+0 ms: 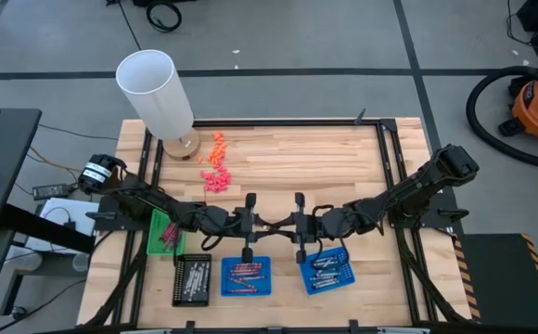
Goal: Sort crayons
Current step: Put the white crayon into the black basket
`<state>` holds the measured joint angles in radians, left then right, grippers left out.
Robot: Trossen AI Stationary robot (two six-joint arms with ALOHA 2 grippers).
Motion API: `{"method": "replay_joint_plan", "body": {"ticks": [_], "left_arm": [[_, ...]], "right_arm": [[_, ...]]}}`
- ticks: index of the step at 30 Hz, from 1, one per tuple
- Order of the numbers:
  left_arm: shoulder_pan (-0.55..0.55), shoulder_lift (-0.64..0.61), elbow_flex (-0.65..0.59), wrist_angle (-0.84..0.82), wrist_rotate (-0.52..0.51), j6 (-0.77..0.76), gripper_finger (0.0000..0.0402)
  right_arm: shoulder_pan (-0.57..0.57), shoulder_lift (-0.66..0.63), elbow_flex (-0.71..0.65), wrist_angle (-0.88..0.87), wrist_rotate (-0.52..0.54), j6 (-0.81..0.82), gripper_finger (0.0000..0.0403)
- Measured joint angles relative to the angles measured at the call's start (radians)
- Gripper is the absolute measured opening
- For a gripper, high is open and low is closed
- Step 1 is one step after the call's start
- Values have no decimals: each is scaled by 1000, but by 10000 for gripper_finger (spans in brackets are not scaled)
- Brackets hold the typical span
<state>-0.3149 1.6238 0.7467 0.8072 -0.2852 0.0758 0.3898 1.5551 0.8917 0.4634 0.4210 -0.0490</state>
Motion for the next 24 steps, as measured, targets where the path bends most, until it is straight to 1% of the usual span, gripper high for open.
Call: {"method": "replay_joint_plan", "body": {"ticks": [2, 5, 9, 13, 16, 18, 21, 22, 24], "left_arm": [[0, 0, 0, -6, 0, -14, 25], [0, -3, 0, -46, 0, -51, 27], [-3, -45, 0, -193, 3, -114, 47], [-30, -122, 0, -398, 11, -200, 49], [-58, -193, 0, -573, 108, -319, 47], [-81, -231, 0, -687, 199, -453, 47], [-132, -267, 0, -797, 346, -650, 50], [-156, -274, 0, -824, 377, -697, 50], [-213, -278, 0, -853, 394, -784, 50]], "right_arm": [[-5, 0, 0, -13, 0, 18, 59], [-8, 0, 0, -44, 1, 37, 71], [-7, 1, 0, -60, 4, 38, 92], [-6, 1, 0, -98, 4, 39, 110], [-9, 1, 0, -137, 5, 47, 116], [-14, 1, 0, -146, 4, 54, 117], [-20, 1, 0, -151, 5, 50, 116], [-23, 1, 0, -151, 5, 47, 116], [-29, 1, 0, -150, 5, 41, 116]]}}
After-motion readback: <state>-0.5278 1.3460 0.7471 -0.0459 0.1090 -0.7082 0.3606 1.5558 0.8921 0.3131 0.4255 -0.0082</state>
